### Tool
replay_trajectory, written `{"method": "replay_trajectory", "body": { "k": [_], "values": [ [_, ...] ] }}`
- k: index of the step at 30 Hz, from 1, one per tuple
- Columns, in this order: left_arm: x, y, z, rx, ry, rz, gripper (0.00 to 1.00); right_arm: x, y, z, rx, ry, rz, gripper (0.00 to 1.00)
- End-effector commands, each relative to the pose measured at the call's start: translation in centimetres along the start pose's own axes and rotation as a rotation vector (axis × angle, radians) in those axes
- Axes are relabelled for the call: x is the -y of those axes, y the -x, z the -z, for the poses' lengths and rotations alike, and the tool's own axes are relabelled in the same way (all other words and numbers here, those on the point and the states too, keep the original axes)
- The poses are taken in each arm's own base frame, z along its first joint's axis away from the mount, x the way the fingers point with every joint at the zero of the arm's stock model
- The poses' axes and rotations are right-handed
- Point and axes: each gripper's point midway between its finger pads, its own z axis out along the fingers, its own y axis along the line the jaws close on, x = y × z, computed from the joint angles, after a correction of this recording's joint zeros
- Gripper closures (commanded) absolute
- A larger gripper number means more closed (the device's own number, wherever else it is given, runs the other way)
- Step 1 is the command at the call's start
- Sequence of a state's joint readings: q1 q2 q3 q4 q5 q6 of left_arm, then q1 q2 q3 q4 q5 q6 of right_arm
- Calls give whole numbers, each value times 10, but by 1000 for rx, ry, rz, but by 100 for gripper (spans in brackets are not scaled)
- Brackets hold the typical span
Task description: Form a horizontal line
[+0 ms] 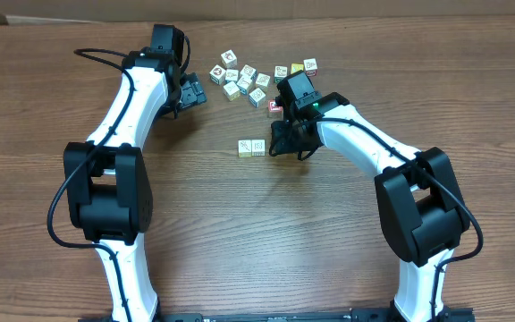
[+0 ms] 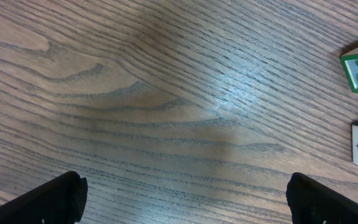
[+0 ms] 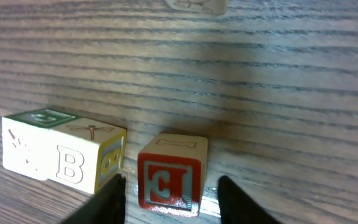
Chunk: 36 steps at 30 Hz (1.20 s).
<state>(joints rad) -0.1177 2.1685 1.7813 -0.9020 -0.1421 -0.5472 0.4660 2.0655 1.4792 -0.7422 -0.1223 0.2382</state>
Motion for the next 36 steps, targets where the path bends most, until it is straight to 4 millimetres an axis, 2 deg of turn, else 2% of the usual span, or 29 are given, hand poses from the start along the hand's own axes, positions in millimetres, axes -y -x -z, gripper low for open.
{"method": "replay_trajectory", "body": {
  "k": [1,10,16,20,25,29,36],
  "values": [
    [6,3,4,10,-14,-14,0,-4,11,12,46,5,5,50],
    [6,3,4,10,-14,-14,0,1,42,16,177,-31,14,48],
    [6,3,4,10,-14,-14,0,13,51,19,216,-89,0,48],
    [6,3,4,10,-14,-14,0,30,49,21,216,-173,-11,60],
    [6,3,4,10,-14,-14,0,35,47,21,208,-191,-16,66],
    [7,3,4,10,-15,-13,0,36,45,20,198,-193,-18,82],
    [6,3,4,10,-14,-14,0,40,31,19,139,-211,-19,87]
  ]
}}
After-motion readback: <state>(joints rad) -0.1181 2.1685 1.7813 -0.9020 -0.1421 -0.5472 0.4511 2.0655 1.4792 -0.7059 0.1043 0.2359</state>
